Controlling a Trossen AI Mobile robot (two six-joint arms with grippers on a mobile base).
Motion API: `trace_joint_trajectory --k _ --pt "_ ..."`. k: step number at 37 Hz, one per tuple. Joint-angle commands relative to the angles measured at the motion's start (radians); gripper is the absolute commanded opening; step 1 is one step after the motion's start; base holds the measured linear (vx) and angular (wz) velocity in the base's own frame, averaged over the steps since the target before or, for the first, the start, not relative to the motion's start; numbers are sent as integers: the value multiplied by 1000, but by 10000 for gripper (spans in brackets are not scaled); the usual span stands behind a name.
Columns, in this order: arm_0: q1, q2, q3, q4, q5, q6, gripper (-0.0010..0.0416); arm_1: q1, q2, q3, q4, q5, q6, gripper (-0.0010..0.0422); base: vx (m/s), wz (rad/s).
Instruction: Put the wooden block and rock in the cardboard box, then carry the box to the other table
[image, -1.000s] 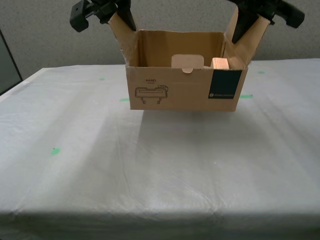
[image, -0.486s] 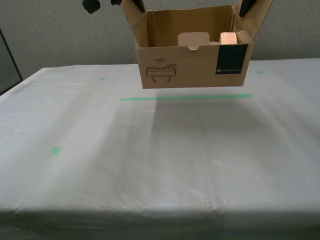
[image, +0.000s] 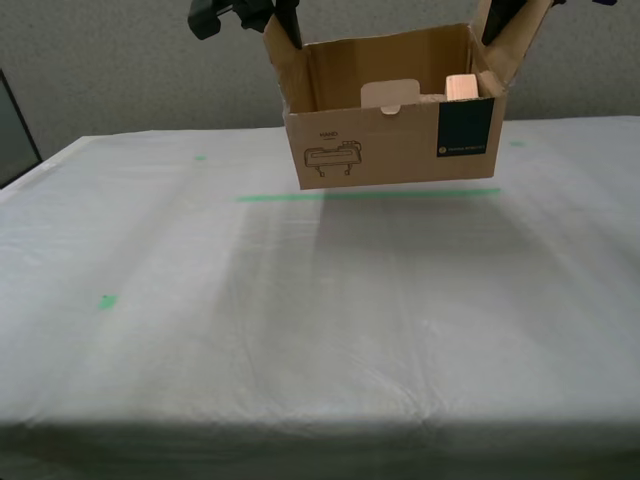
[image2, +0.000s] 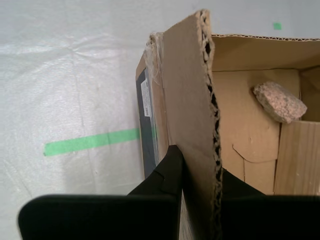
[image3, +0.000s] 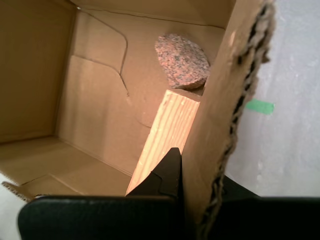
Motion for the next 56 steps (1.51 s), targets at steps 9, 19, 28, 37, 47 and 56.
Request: trace_joint_trajectory --k 9,19,28,37,47,56 --pt "-2 77 2 19 -25 -8 -1 2 5 -6 16 19 3 -1 0 0" --pt "-13 77 3 38 -24 -9 -1 13 5 -35 69 19 5 -1 0 0" --pt "-40 77 3 40 -24 -7 -1 17 5 -49 78 19 2 -1 0 0" --pt "-39 134 -4 76 -25 -5 -1 18 40 -51 100 18 2 -1 0 0" --pt "-39 175 -5 82 -24 -5 -1 18 122 -51 101 14 3 -1 0 0" --pt "-40 217 10 120 -24 -6 -1 23 135 -51 119 -13 3 -1 0 0"
